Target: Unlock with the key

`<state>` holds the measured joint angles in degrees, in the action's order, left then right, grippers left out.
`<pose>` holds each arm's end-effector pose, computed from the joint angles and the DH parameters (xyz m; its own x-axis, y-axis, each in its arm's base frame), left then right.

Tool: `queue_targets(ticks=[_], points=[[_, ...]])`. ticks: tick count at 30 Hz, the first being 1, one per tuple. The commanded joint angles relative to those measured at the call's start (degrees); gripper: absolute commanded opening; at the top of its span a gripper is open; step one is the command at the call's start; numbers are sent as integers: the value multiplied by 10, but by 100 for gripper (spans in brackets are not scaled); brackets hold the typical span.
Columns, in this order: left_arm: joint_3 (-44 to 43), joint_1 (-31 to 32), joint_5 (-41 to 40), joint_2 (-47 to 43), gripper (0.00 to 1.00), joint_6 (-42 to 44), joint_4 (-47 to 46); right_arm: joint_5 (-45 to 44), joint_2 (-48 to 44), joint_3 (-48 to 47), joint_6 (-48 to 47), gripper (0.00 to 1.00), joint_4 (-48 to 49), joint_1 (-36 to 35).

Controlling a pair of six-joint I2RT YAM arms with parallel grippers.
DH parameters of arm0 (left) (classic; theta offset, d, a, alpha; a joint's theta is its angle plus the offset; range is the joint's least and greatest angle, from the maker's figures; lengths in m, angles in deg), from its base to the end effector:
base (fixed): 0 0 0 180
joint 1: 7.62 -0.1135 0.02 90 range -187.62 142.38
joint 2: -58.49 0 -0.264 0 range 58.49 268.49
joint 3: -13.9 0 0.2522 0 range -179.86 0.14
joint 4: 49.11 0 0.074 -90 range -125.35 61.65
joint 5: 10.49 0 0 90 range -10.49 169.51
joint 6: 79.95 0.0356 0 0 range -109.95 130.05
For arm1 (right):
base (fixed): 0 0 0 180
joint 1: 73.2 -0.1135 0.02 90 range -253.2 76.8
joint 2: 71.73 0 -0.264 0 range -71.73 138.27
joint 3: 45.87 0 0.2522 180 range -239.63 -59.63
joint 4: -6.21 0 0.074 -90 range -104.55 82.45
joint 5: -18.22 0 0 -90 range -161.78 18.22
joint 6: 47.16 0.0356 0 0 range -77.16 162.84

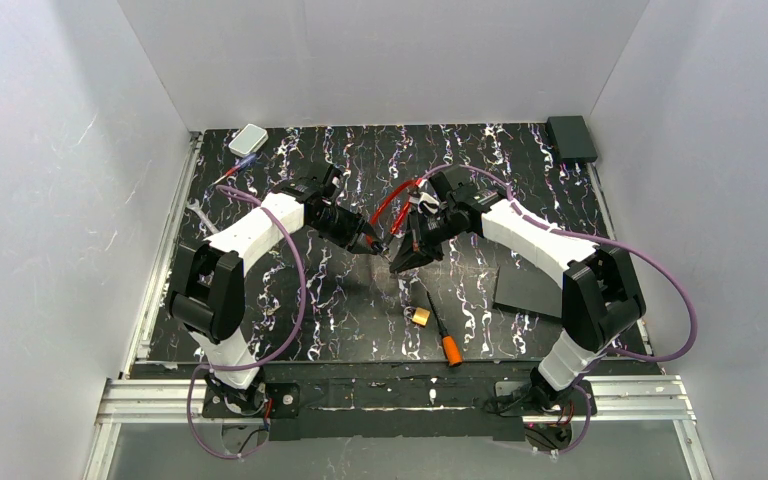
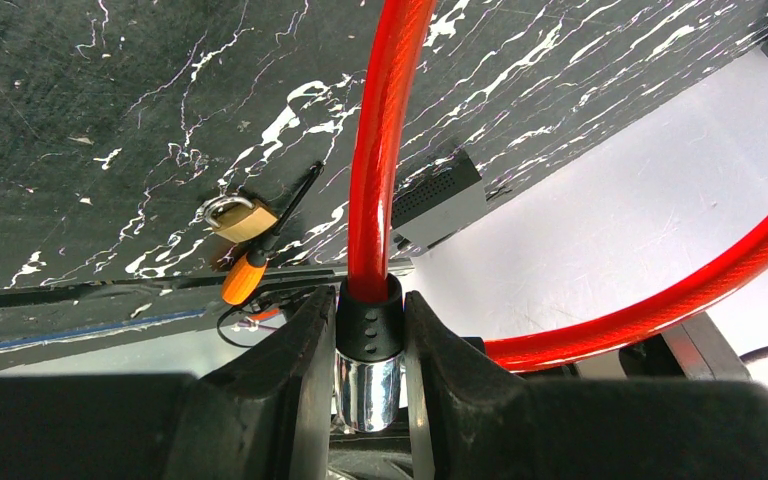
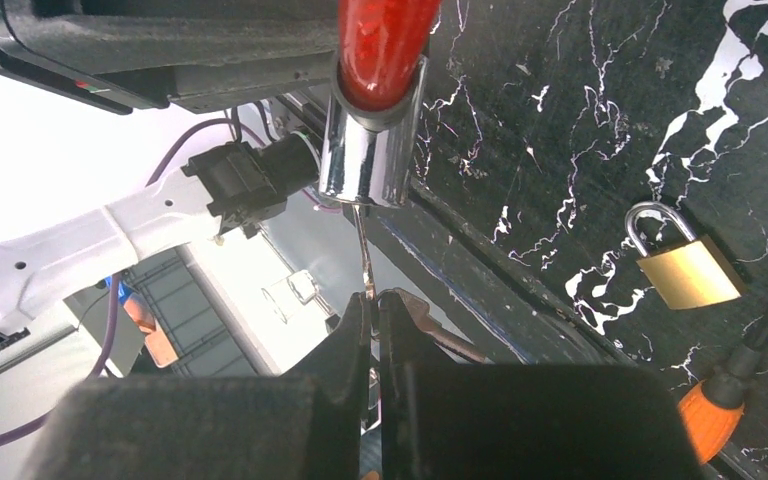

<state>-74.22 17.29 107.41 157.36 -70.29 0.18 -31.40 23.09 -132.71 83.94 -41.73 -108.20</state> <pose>0.3205 -0.1672 0.2359 -0.7078 -0.6319 0.3159 -0.6766 0.4777 -0.5603 0.2723 0.2188 0.2578 -0.9940 -0.0847 -0.0695 -0.1073 0.6256 0.7727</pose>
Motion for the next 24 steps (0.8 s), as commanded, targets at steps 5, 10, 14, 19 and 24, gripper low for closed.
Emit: queue_targets(ticks=[5, 10, 14, 19, 24], points=[[-1, -2, 23, -14, 0, 12, -10, -11, -11, -21, -6, 1, -7, -1], [5, -2, 26, -14, 0, 14, -11, -16, -13, -26, -5, 1, -5, -1], [6, -3, 24, -17, 0, 17, -12, -20, -19, -26, -2, 1, 0, -1], [9, -3, 24, -17, 0, 20, -11, -19, -19, -27, -1, 1, 2, -1], [16, -2, 26, -20, 0, 19, -12, -21, -22, -26, -1, 1, 4, -1]])
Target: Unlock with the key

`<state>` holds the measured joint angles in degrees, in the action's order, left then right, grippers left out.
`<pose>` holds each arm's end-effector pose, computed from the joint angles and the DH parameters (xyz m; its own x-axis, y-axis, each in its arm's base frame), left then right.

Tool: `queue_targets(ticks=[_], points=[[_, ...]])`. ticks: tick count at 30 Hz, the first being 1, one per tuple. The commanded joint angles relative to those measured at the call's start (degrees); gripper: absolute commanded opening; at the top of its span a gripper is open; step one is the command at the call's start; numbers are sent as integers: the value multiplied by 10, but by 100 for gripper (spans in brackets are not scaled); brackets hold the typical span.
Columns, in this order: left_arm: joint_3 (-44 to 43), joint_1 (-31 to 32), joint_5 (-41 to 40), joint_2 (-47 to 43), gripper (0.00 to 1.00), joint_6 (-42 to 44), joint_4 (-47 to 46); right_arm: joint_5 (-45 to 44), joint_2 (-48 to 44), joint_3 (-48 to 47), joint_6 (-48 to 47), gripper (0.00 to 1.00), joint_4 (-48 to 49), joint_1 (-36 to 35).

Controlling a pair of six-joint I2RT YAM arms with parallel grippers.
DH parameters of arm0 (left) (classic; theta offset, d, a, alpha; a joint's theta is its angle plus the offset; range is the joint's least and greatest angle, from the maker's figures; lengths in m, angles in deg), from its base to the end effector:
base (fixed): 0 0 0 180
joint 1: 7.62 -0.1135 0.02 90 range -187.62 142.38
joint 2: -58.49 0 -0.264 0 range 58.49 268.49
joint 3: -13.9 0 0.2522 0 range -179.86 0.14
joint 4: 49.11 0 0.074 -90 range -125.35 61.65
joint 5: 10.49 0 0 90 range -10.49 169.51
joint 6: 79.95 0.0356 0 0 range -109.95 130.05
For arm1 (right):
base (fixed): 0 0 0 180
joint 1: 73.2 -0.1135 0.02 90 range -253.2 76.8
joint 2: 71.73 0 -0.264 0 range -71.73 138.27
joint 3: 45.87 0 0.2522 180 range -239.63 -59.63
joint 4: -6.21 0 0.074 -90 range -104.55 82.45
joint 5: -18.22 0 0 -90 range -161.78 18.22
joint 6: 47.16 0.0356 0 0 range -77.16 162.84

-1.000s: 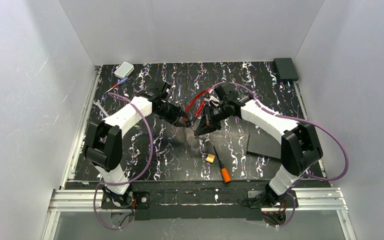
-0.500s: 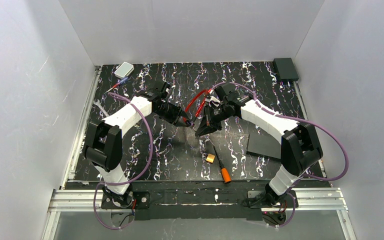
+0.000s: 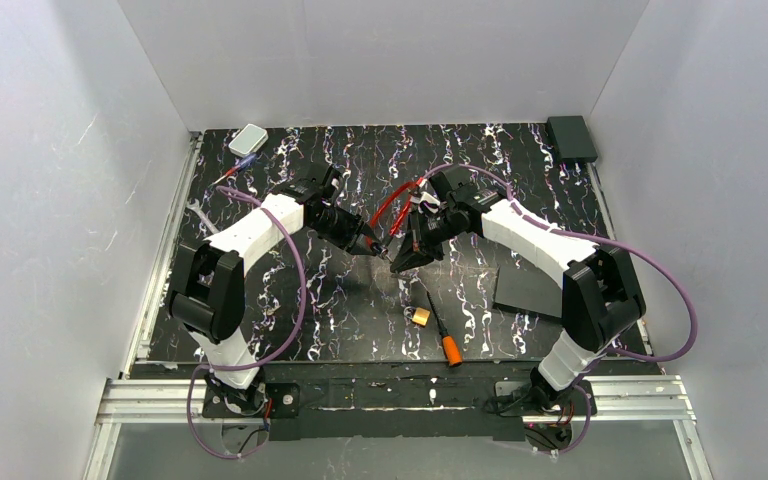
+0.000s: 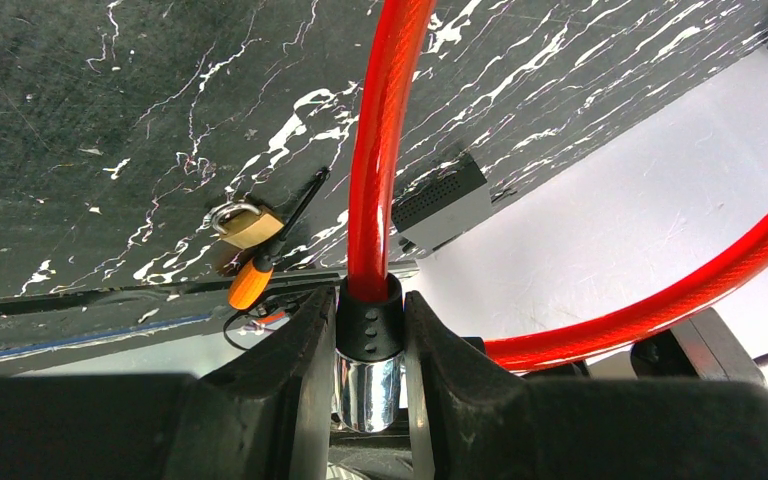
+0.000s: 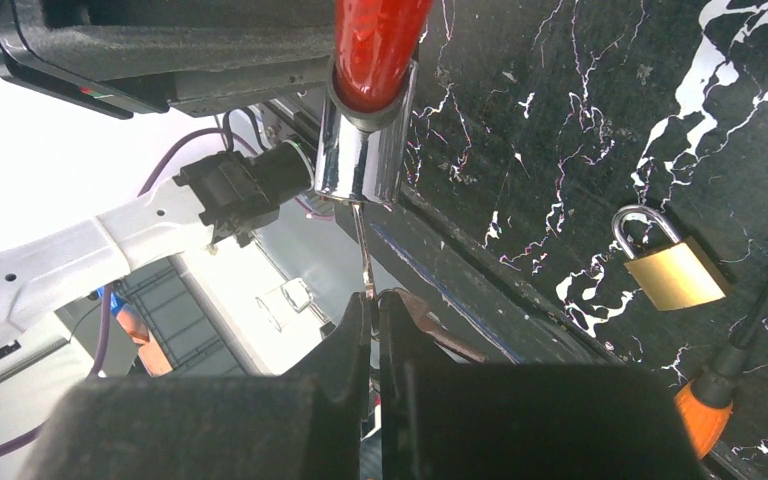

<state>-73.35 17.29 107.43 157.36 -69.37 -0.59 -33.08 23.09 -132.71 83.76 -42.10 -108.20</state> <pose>0.3197 -0.1669 0.2321 -0.7181 -0.6242 0.3078 -0.6660 0.4882 -0.5640 0.2726 0.2181 0.2569 -0.9943 -0.0722 -0.0787 -0.1067 0.6452 0.7565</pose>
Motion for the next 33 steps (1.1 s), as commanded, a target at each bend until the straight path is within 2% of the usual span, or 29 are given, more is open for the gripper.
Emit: queue_targets(ticks=[1, 33], points=[[8, -2, 26, -21, 0, 10, -6, -3, -22, -26, 1, 1, 8, -1], [-1, 7, 14, -14, 0, -2, -5, 23, -18, 16, 32, 1, 46, -7]])
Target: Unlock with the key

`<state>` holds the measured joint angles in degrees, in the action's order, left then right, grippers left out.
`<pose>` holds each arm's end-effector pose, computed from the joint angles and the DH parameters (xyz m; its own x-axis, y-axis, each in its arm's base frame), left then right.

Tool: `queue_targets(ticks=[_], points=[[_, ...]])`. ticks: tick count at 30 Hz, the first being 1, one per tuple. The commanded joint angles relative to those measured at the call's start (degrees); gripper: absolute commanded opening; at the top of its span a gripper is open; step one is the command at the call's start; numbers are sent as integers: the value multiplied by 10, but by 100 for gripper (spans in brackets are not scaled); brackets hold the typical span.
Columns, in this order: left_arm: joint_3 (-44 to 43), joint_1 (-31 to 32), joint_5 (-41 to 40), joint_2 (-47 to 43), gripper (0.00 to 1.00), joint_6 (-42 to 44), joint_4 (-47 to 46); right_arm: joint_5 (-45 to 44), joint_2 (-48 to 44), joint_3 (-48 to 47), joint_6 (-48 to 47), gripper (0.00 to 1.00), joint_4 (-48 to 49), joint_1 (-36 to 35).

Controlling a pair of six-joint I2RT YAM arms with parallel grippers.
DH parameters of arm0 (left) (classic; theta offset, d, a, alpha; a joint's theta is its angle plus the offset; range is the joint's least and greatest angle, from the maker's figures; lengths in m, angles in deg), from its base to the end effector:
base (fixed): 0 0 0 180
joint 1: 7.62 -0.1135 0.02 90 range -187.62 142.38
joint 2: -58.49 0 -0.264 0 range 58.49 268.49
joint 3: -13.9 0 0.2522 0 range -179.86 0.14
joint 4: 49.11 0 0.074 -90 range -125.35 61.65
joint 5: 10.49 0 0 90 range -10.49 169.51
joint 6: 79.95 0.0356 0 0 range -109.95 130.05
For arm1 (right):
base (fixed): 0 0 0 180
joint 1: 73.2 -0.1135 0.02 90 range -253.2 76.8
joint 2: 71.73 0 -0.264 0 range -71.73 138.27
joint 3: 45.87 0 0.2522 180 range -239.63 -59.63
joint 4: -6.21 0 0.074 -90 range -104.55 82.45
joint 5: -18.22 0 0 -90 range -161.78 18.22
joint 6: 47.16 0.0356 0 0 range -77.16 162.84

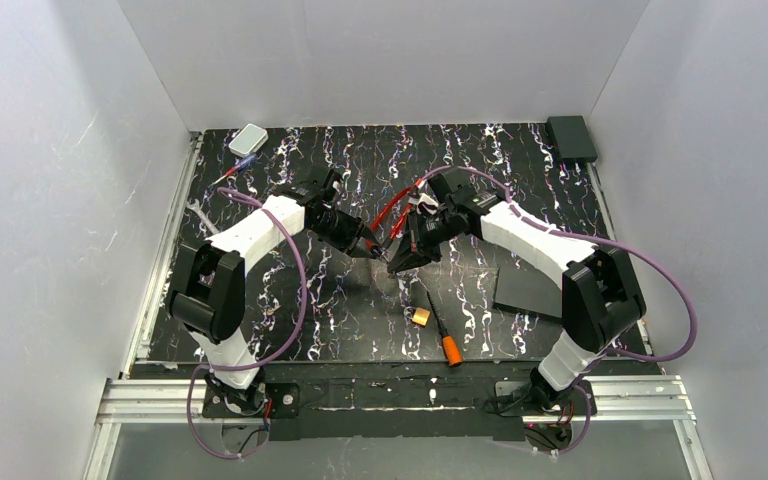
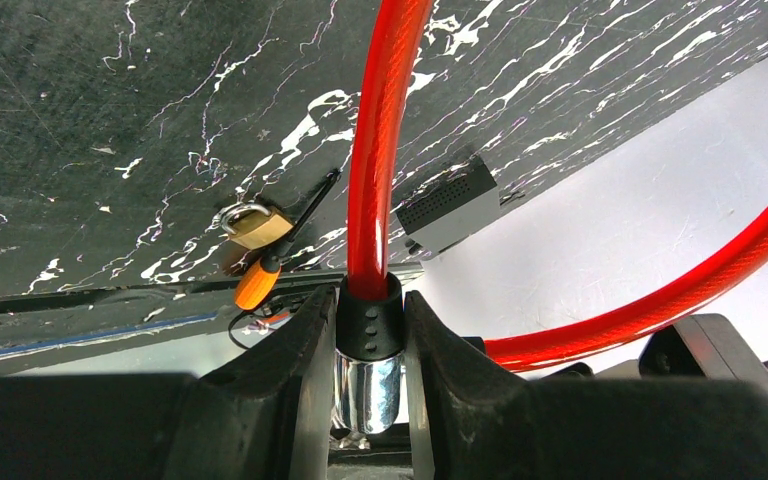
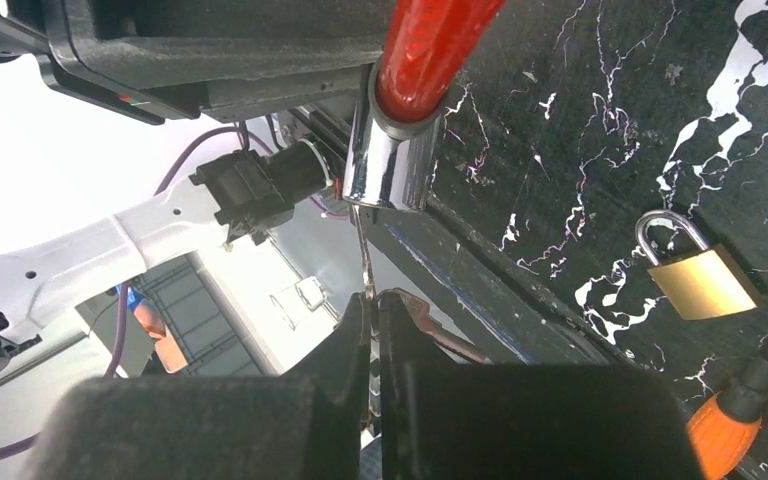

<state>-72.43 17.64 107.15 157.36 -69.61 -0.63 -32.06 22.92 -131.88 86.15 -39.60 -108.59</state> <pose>0.3167 -0.1677 0.2273 -0.7139 -0.6268 0.3123 -0.6740 0.4938 -0.5495 0.2719 0.2211 0.2563 -0.9960 -0.0603 -0.0664 -0.0896 0.6229 0.7771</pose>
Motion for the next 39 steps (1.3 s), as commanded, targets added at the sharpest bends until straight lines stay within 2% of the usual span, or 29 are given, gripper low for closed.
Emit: queue_targets(ticks=[1, 39], points=[[-10, 4, 16, -15, 0, 0, -5, 14, -15, 9, 8, 1, 22, -3], [0, 3, 14, -30, 0, 7, -6, 16, -20, 10, 5, 1, 29, -2]])
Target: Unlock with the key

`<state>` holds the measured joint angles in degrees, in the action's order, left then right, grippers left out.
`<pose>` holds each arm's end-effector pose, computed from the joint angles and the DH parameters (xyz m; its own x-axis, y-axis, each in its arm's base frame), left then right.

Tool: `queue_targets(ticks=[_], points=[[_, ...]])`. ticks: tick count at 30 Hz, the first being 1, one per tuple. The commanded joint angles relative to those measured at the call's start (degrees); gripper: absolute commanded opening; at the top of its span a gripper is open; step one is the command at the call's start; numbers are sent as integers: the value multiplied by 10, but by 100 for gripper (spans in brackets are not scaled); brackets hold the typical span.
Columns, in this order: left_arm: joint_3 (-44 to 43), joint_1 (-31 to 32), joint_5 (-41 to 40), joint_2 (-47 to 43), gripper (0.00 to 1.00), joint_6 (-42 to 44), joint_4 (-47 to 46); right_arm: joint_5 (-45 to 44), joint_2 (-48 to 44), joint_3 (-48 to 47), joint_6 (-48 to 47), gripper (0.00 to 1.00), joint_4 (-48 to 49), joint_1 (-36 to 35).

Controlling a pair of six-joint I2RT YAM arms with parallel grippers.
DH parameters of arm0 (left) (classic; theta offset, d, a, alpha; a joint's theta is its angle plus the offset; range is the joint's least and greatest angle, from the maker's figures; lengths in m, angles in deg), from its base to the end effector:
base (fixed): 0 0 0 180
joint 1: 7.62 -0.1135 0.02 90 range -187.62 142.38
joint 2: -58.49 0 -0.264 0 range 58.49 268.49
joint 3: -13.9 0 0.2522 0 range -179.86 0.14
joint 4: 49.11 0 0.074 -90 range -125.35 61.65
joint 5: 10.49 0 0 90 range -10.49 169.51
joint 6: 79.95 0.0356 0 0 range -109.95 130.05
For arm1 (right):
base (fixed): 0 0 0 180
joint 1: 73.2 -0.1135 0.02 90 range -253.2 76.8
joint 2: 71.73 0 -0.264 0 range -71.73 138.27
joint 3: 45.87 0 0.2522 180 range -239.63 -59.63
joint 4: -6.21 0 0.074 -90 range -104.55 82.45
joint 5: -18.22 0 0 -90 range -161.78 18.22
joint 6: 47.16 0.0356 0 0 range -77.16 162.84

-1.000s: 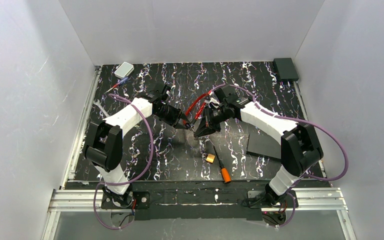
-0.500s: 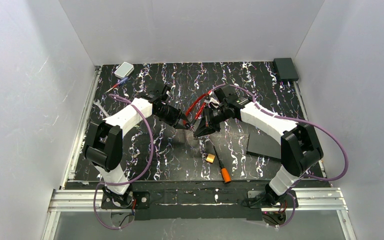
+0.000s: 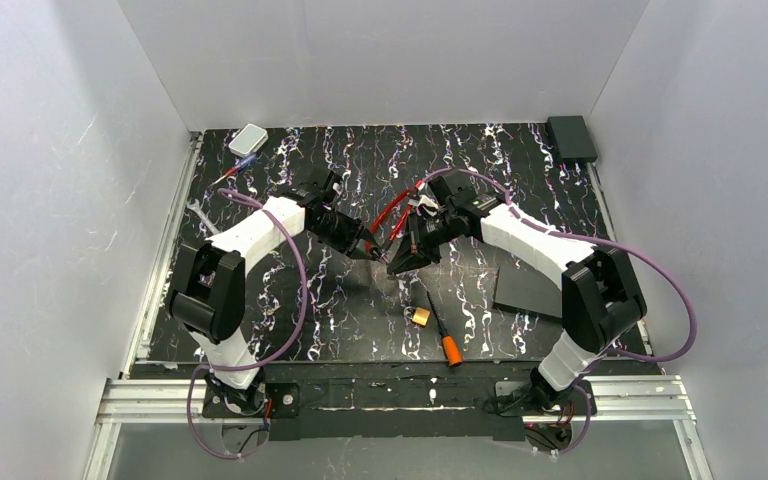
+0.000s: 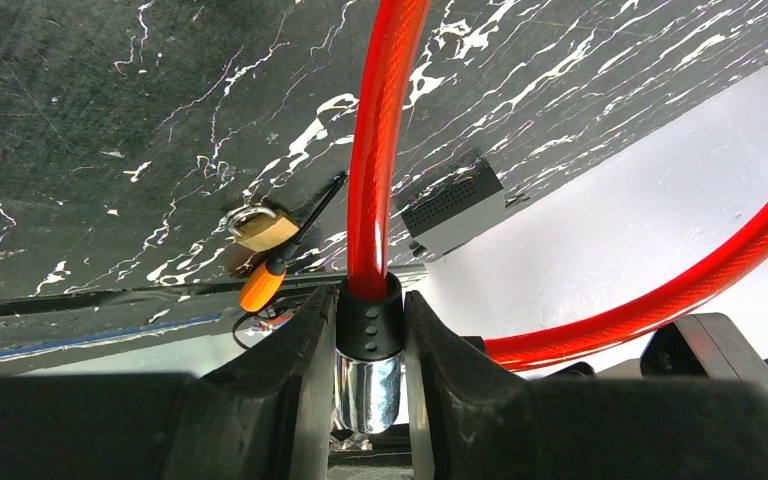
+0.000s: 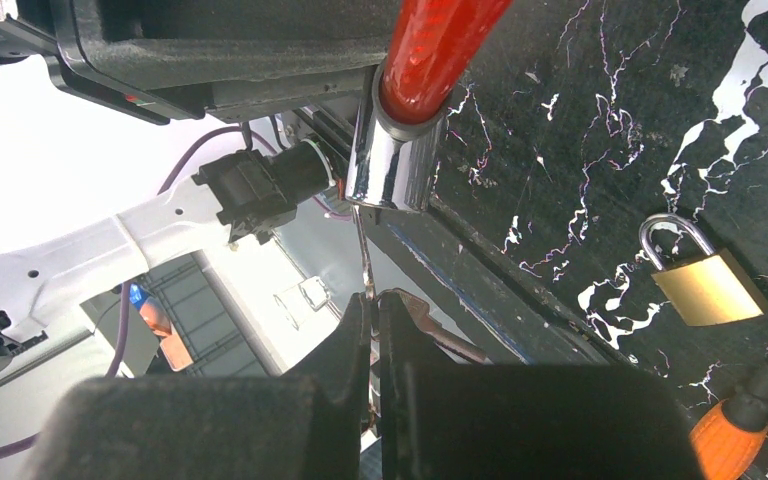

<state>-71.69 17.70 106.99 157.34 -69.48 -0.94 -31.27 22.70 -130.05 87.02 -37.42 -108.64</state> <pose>0.3153 -0.1674 0.2238 -0.7135 -0.6275 0.3116 -0.6754 0.4979 -0.5439 0.2702 0.2207 0.2502 -0.9966 -0.0590 -0.0571 -0.0812 0.6114 0.7871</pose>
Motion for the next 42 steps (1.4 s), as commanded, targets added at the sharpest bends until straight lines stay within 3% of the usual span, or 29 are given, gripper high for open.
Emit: queue_targets(ticks=[1, 42], points=[[-8, 3, 15, -30, 0, 6, -2, 8, -19, -8, -3, 1, 8, -2], [-1, -2, 0, -55, 0, 31, 19, 30, -39, 26, 61, 1, 108, 9]])
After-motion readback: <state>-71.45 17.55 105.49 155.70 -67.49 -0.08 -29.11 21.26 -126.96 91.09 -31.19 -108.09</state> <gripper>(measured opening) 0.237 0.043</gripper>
